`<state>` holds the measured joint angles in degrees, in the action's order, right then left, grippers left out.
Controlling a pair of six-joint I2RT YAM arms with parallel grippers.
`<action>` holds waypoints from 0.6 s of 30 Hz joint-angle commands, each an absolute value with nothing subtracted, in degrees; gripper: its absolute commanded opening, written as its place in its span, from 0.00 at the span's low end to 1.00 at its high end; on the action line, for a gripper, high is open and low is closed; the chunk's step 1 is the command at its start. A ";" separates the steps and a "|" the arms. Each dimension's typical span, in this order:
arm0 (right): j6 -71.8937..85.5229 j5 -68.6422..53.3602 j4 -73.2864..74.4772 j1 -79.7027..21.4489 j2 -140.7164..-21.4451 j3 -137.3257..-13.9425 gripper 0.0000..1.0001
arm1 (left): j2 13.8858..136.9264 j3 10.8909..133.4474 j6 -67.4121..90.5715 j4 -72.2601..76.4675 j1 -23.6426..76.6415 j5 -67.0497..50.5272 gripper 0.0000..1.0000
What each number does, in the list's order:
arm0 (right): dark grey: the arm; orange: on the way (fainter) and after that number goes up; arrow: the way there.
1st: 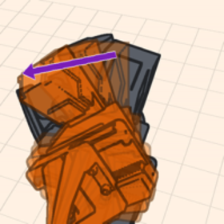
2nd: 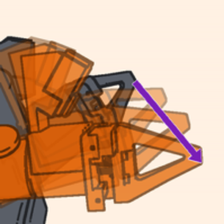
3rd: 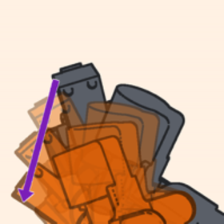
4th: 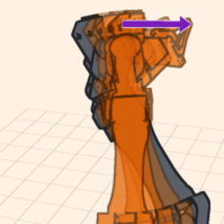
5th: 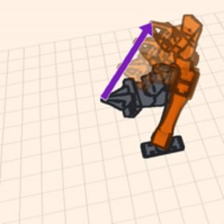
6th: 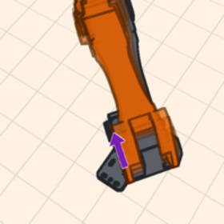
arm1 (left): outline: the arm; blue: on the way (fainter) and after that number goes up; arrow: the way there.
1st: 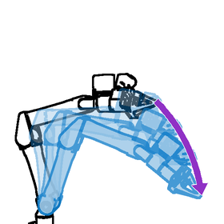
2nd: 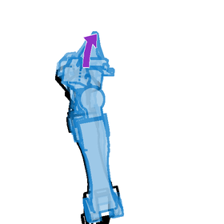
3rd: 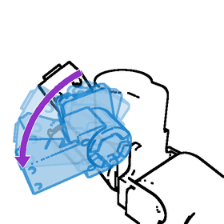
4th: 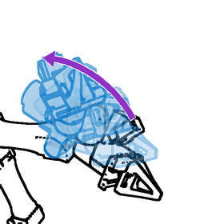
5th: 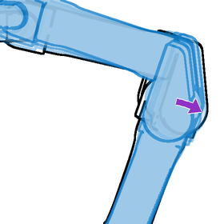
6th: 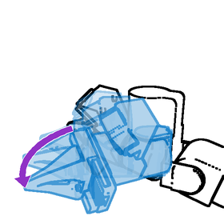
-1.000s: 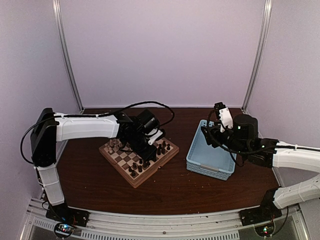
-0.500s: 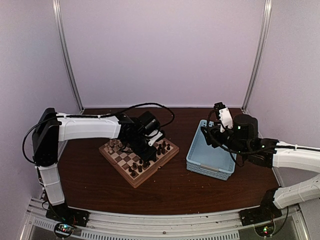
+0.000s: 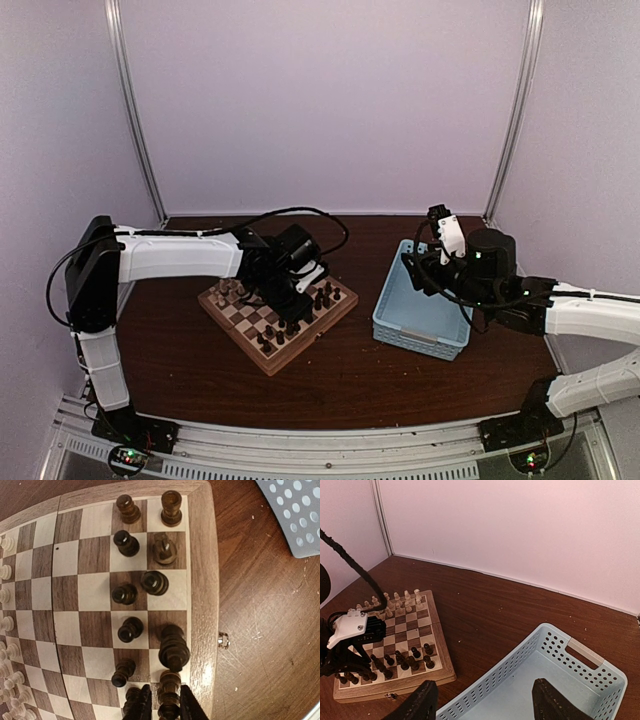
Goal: Set up the chess pieces on the board
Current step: Adjust the chess piece on the chessboard.
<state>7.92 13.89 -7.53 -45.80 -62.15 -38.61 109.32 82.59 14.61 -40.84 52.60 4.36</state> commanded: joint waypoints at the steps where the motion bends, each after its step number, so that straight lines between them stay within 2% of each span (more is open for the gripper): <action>1: 8.44 13.08 -8.44 -45.35 -62.31 -38.46 0.67 | 110.22 82.18 13.77 -41.13 52.82 5.45 0.19; 8: 8.34 13.18 -8.35 -45.35 -62.31 -38.50 0.68 | 110.18 82.44 13.74 -41.40 52.82 4.90 0.13; 18: 8.44 13.03 -8.35 -45.35 -62.41 -38.57 0.68 | 109.89 83.05 13.92 -41.00 52.78 3.72 0.12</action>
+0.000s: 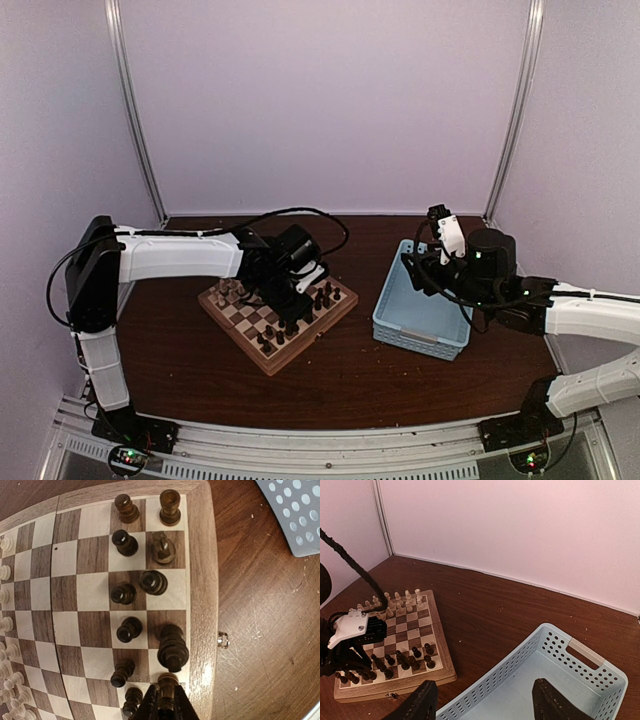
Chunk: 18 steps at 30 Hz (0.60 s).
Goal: Set up the chess pieces on the board
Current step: Adjust the chess piece on the chessboard.
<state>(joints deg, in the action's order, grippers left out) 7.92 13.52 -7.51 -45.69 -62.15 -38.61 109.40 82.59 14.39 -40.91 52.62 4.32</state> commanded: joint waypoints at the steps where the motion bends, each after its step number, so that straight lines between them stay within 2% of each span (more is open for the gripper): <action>1: 8.50 13.07 -8.35 -45.35 -62.47 -38.58 0.68 | 109.91 83.10 13.91 -41.04 52.81 3.57 0.14; 4: 8.47 13.05 -8.28 -45.35 -62.40 -38.59 0.68 | 109.85 83.23 13.74 -41.13 52.81 3.34 0.26; 7: 8.37 13.08 -8.26 -45.37 -62.27 -38.50 0.68 | 109.53 82.98 13.65 -41.42 52.82 3.25 0.30; 18: 8.48 12.91 -8.43 -45.20 -62.32 -38.50 0.68 | 109.64 82.88 13.30 -43.30 52.82 4.56 0.29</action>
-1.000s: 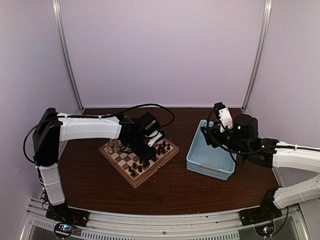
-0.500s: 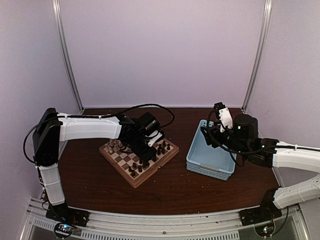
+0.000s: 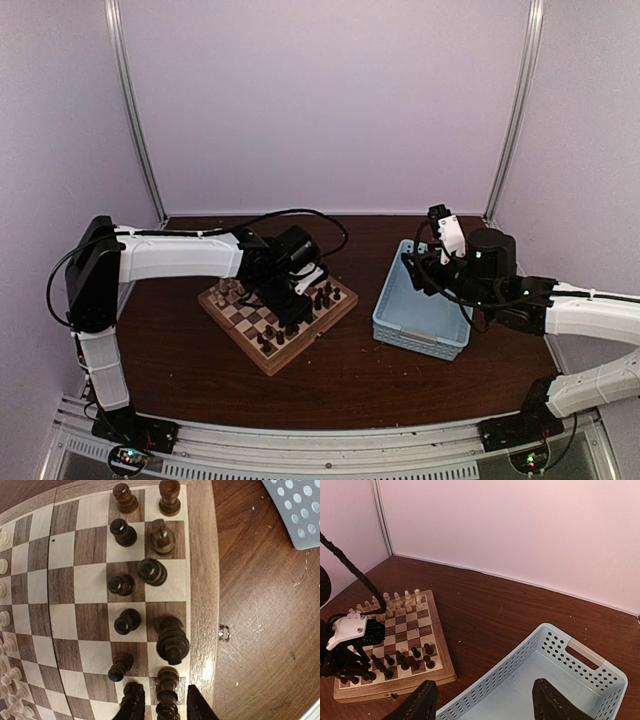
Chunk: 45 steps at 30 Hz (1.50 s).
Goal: Set up the chess pieces on the board
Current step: Adjust the chess piece on the chessboard.
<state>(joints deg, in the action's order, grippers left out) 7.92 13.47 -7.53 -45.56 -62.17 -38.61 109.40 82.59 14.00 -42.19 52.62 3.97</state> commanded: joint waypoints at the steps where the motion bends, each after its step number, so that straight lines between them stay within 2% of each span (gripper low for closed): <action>1: 8.44 12.84 -8.37 -45.26 -62.32 -38.52 0.68 | 109.68 82.81 13.23 -43.33 52.82 4.67 0.28; 7: 8.45 12.83 -8.53 -45.26 -62.53 -38.58 0.68 | 109.73 83.13 13.26 -43.33 52.82 4.37 0.14; 9: 8.51 12.80 -8.53 -45.26 -62.62 -38.67 0.68 | 109.70 83.35 13.17 -43.33 52.76 4.45 0.12; 45: 8.44 12.79 -8.26 -45.11 -62.05 -38.23 0.68 | 111.54 84.80 13.40 -39.75 52.82 3.87 0.13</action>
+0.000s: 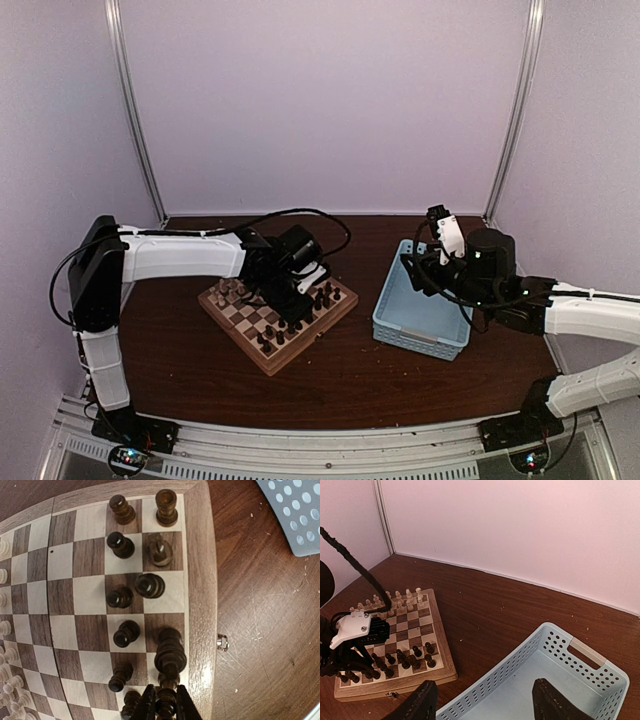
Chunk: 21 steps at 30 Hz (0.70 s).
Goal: Set up the chess pieces on the board
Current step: Adjust the chess piece on the chessboard.
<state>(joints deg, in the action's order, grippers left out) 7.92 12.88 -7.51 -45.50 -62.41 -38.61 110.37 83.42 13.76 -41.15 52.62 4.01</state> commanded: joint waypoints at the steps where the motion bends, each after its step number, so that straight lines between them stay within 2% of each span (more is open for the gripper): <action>1: 8.46 12.82 -8.26 -45.09 -62.05 -38.23 0.68 | 111.46 84.89 13.38 -39.74 52.82 3.88 0.13; 12: 8.49 12.75 -8.17 -45.13 -62.04 -38.23 0.68 | 111.56 84.82 13.43 -39.73 52.82 4.04 0.15; 15: 8.46 12.66 -8.24 -45.09 -62.03 -38.32 0.68 | 111.55 84.73 13.39 -39.80 52.82 4.15 0.22; 21: 8.35 12.65 -8.09 -45.04 -62.05 -38.48 0.68 | 110.93 84.64 13.15 -40.14 52.82 3.83 0.41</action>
<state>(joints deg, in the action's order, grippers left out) 7.94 12.88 -7.51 -45.34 -62.41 -38.61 110.72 83.79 13.61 -40.80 52.62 4.01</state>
